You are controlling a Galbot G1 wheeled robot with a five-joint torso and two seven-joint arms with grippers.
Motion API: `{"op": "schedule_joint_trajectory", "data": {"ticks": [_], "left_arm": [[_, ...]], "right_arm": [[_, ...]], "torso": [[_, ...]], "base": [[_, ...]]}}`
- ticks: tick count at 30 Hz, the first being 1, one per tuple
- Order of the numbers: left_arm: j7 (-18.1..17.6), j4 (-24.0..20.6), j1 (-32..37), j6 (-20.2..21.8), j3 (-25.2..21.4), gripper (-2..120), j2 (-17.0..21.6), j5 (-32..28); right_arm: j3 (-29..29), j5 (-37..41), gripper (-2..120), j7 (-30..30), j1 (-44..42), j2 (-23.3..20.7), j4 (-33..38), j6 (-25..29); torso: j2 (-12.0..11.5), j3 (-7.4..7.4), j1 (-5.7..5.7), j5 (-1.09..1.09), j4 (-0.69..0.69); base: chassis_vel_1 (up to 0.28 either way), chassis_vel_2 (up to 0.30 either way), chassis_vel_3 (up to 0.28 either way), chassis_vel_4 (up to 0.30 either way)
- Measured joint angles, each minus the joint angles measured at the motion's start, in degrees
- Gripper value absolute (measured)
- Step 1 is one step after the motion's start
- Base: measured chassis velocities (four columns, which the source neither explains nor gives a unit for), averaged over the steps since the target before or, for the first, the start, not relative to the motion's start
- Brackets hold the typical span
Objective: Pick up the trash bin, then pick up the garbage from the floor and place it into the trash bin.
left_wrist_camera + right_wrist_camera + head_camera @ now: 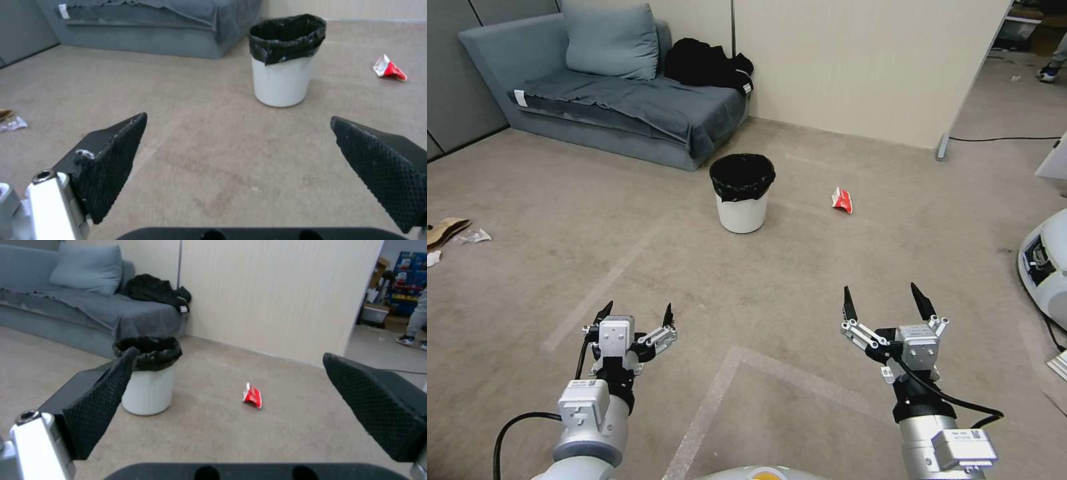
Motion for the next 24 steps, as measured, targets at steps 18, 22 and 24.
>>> {"op": "schedule_joint_trajectory", "data": {"ticks": [18,22,24], "left_arm": [[0.3,0.1,0.0,-0.3,0.1,100,0.0,1.0],[0.3,0.1,-0.1,-0.4,0.0,100,-0.1,1.1],[0.3,0.1,-0.1,-0.4,0.0,100,-0.1,1.2]], "right_arm": [[0.0,-0.2,100,-0.1,0.1,0.0,-0.3,-0.2],[0.0,-0.2,100,-0.1,0.1,0.0,-0.3,-0.2],[0.0,-0.3,100,-0.1,0.1,0.0,-0.3,-0.2]], "torso": [[0.0,0.01,0.01,-0.01,0.0],[0.0,0.01,0.01,-0.01,-0.01],[0.0,0.01,0.01,0.01,0.01]], "base": [[-0.23,0.24,0.232,-0.235],[-0.259,0.226,0.234,-0.23],[-0.221,0.261,0.239,-0.232]]}}
